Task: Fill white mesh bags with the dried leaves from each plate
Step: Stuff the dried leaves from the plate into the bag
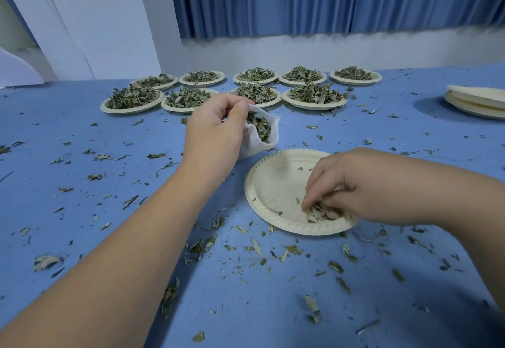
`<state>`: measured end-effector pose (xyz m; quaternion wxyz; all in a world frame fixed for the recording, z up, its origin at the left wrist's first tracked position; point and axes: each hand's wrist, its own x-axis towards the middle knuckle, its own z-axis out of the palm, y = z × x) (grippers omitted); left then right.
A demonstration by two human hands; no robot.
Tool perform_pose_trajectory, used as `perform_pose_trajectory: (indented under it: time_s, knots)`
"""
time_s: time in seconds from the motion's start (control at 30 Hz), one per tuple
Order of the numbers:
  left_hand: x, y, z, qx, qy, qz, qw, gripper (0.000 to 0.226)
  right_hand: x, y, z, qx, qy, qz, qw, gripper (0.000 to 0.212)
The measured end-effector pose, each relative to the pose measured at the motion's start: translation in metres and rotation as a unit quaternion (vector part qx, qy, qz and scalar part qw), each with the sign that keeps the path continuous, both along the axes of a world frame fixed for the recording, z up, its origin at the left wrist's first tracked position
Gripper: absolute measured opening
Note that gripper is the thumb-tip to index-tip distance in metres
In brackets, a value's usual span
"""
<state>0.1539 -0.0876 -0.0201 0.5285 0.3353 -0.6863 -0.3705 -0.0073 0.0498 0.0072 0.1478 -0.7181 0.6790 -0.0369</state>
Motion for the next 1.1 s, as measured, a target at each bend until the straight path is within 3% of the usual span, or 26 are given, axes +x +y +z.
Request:
perform_pose_trajectory:
  time_s: [0.13, 0.27, 0.4, 0.7, 0.8, 1.1]
  knots:
    - [0.0, 0.0, 0.001, -0.004, -0.001, -0.005, 1.0, 0.021, 0.0, 0.003, 0.005, -0.042, -0.004, -0.07, 0.997, 0.016]
    - [-0.001, 0.001, 0.001, -0.002, 0.0, -0.006, 1.0, 0.021, 0.015, 0.003, 0.002, -0.003, 0.056, -0.102, 0.993, 0.031]
    - [-0.001, 0.001, 0.002, -0.002, 0.0, -0.004, 1.0, 0.022, 0.033, -0.003, 0.0, 0.045, 0.117, -0.102, 0.987, 0.045]
    - [-0.001, 0.002, 0.003, -0.002, 0.001, -0.005, 1.0, 0.026, 0.045, -0.001, 0.009, 0.077, 0.151, -0.102, 0.98, 0.027]
    - [-0.001, 0.002, 0.003, -0.004, 0.001, -0.003, 1.0, 0.026, 0.048, 0.0, 0.007, 0.033, 0.135, -0.098, 0.985, 0.021]
    - [0.0, 0.003, 0.003, -0.001, 0.0, -0.002, 1.0, 0.023, 0.048, 0.002, 0.01, 0.034, 0.148, -0.094, 0.984, 0.024]
